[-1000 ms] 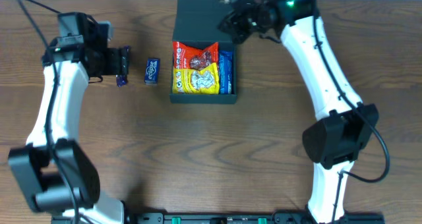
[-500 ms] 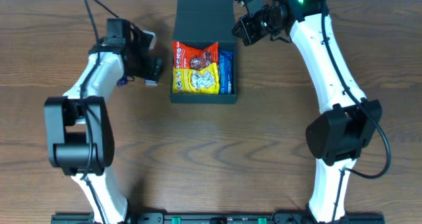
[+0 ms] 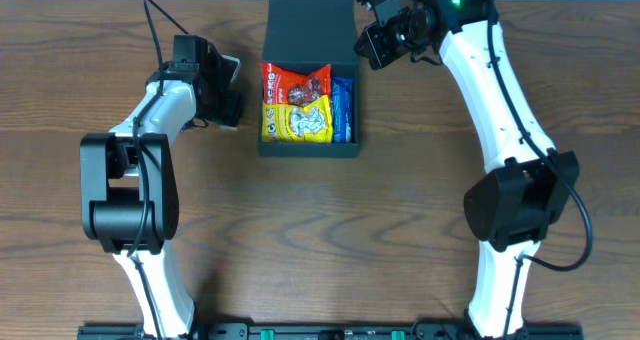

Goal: Pack container
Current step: 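Grasp the blue Eclipse mint tin with the left gripper, then carry the Eclipse tin with the left gripper and drop it into the box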

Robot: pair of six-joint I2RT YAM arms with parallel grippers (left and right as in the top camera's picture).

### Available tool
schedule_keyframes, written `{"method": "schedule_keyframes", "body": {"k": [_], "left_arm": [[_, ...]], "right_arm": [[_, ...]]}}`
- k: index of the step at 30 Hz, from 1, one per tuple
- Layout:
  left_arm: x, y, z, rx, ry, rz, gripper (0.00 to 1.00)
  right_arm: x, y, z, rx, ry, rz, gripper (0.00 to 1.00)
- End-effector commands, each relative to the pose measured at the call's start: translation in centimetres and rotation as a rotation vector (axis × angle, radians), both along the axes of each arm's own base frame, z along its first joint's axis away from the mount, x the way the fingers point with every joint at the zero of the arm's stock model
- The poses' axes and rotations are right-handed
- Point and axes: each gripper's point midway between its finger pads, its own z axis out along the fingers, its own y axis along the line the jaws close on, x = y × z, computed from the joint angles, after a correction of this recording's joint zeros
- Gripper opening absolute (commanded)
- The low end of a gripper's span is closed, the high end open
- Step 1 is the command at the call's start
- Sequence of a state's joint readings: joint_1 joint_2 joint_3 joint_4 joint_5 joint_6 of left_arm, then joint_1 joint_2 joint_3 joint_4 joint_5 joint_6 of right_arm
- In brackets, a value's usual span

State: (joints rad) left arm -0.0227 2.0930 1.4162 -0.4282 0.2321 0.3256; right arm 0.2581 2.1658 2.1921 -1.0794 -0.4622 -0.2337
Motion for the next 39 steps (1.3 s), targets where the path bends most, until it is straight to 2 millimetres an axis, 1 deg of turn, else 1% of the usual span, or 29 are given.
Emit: {"method": "schedule_keyframes", "body": {"k": [1, 8, 11, 13, 14, 15, 16, 17, 18, 19, 21, 22, 23, 24, 25, 26, 27, 28, 30, 33, 35, 39], "left_arm": [[0.6, 0.6, -0.6, 0.034, -0.001, 0.006, 0.59], [0.1, 0.6, -0.9, 0.034, 0.019, 0.006, 0.46], [-0.4, 0.6, -1.1, 0.035, 0.041, 0.005, 0.37], [-0.6, 0.6, -0.9, 0.035, 0.051, 0.006, 0.28], [-0.7, 0.6, -0.5, 0.034, 0.052, 0.010, 0.24], [-0.5, 0.6, 0.3, 0.030, 0.044, 0.020, 0.21], [0.2, 0.7, 1.7, 0.029, 0.022, 0.048, 0.17], [0.9, 1.0, 3.2, 0.034, -0.007, 0.083, 0.16], [1.6, 1.0, 4.9, 0.029, -0.041, 0.100, 0.15], [2.4, 0.8, 6.8, 0.021, -0.082, 0.102, 0.12], [3.7, -0.2, 10.8, -0.005, -0.167, 0.077, 0.07], [4.1, -1.1, 12.5, -0.018, -0.207, 0.038, 0.06], [4.3, -2.5, 14.4, -0.037, -0.254, -0.039, 0.06], [4.3, -4.1, 15.8, -0.049, -0.292, -0.120, 0.06], [4.0, -6.2, 17.2, -0.058, -0.338, -0.241, 0.06], [3.5, -8.0, 17.9, -0.053, -0.371, -0.347, 0.06], [3.1, -9.3, 18.0, -0.044, -0.386, -0.417, 0.06], [2.7, -10.6, 18.0, -0.033, -0.397, -0.482, 0.06], [1.6, -13.2, 17.3, -0.005, -0.398, -0.604, 0.06], [0.0, -16.3, 15.8, 0.036, -0.387, -0.775, 0.06], [-0.9, -18.1, 14.7, 0.053, -0.381, -0.865, 0.06], [-2.2, -20.9, 12.8, 0.067, -0.367, -0.985, 0.06]], "right_arm": [[0.3, -0.5, -0.4, 0.001, 0.011, -0.020, 0.01], [0.3, -0.5, -0.4, 0.000, 0.011, -0.020, 0.02], [0.3, -0.6, -0.4, 0.000, 0.015, -0.023, 0.01], [0.3, -1.3, -0.1, 0.000, 0.014, -0.036, 0.02], [0.4, -1.8, 0.0, -0.001, 0.017, -0.046, 0.02], [0.4, -2.7, 0.3, -0.001, 0.019, -0.062, 0.01], [0.5, -3.7, 0.6, 0.000, 0.024, -0.086, 0.01], [0.6, -4.6, 0.9, 0.004, 0.028, -0.114, 0.02], [0.7, -5.5, 1.1, 0.009, 0.037, -0.142, 0.02], [0.9, -6.5, 1.2, 0.016, 0.046, -0.176, 0.01], [1.2, -8.1, 1.2, 0.027, 0.066, -0.231, 0.02], [1.2, -8.8, 1.2, 0.028, 0.075, -0.250, 0.02], [1.2, -9.4, 1.1, 0.028, 0.081, -0.261, 0.02], [1.2, -10.0, 1.0, 0.026, 0.089, -0.274, 0.02], [1.2, -10.6, 1.0, 0.026, 0.094, -0.285, 0.02], [1.2, -11.1, 0.9, 0.025, 0.098, -0.296, 0.01], [1.3, -11.6, 0.9, 0.025, 0.100, -0.305, 0.02], [1.3, -12.0, 0.9, 0.025, 0.103, -0.313, 0.02], [1.3, -12.8, 0.8, 0.025, 0.109, -0.329, 0.02], [1.2, -14.0, 0.7, 0.024, 0.119, -0.353, 0.01], [1.2, -14.7, 0.6, 0.022, 0.123, -0.365, 0.02], [1.1, -16.2, 0.5, 0.017, 0.130, -0.384, 0.02]]}}
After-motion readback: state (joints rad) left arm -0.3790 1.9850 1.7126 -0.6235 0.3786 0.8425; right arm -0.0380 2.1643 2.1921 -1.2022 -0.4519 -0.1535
